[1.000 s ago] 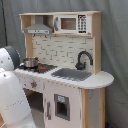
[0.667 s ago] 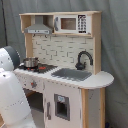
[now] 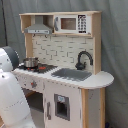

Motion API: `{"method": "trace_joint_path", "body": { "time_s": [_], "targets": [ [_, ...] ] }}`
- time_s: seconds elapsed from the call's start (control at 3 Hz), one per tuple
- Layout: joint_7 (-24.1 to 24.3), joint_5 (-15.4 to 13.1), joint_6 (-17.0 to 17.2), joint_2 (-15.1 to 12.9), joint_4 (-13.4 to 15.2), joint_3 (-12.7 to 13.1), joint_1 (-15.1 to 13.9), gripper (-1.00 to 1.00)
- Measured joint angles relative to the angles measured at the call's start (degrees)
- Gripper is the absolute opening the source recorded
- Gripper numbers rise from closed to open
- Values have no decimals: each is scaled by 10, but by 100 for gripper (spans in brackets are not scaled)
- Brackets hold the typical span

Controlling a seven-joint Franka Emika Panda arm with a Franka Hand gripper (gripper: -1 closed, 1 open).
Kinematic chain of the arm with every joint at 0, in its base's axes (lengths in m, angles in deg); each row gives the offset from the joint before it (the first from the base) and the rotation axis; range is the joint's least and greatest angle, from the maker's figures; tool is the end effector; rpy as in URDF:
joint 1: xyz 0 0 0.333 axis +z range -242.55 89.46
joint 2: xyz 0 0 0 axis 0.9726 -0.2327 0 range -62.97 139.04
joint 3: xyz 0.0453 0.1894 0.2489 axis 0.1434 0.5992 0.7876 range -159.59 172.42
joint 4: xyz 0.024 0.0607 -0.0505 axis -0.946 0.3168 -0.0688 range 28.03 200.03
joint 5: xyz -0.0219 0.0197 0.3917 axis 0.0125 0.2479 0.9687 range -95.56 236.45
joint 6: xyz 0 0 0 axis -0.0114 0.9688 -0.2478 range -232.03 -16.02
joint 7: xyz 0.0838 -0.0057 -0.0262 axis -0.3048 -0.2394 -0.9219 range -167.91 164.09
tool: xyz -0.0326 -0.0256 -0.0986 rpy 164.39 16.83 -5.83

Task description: Play with the kitchen

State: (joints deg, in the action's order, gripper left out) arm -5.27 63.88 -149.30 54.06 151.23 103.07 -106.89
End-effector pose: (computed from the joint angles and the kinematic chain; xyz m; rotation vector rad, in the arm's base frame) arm 0.2071 0.4954 0.3655 2.2548 1.7208 0.3283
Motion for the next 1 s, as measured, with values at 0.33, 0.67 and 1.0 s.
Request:
{"method": "trace_joint_path", "body": {
  "time_s": [0.33,0.67,1.0],
  "targets": [
    [42,-28,36,0,-12,-20,24,100],
    [75,-53,67,0,-17,-38,46,100],
    [104,-82,95,1,-19,-57,68,100]
  ]
}}
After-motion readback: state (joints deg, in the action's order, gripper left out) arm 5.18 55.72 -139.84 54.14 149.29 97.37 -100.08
